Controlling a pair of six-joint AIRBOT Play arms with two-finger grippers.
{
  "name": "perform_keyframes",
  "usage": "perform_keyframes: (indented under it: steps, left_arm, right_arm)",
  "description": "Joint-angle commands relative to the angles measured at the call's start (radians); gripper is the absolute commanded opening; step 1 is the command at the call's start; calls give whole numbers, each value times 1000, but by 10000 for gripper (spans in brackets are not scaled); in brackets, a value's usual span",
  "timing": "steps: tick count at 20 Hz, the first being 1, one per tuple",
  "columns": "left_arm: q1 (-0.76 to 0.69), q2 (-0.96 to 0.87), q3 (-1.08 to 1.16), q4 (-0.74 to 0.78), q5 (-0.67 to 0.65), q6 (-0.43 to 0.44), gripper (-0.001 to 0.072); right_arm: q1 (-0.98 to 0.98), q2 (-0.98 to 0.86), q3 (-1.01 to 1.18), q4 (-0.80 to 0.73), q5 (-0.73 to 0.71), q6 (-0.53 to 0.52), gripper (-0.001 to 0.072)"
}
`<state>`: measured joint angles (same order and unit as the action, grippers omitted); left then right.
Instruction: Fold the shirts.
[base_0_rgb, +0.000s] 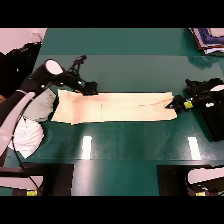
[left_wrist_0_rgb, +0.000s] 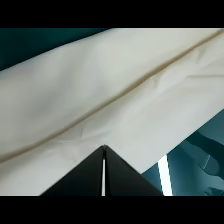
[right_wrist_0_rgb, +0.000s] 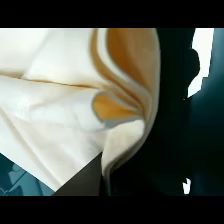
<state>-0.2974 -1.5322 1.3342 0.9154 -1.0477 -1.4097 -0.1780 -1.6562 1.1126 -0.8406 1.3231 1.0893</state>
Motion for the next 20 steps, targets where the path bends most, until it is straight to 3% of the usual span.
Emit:
perform_keyframes:
  steps: [1, 8, 20]
  left_arm:
    - [-96, -90, 78, -3, 16, -31, 26]
    - [-222, -297, 226, -22, 27, -60, 26]
    - [-263, -354, 245, -82, 86, -55, 26]
  right_arm:
    - [23, 31, 88, 46, 114, -8, 14]
    - [162, 238, 381, 89, 177, 196, 13]
    - [546, 146, 729, 89, 116, 237, 13]
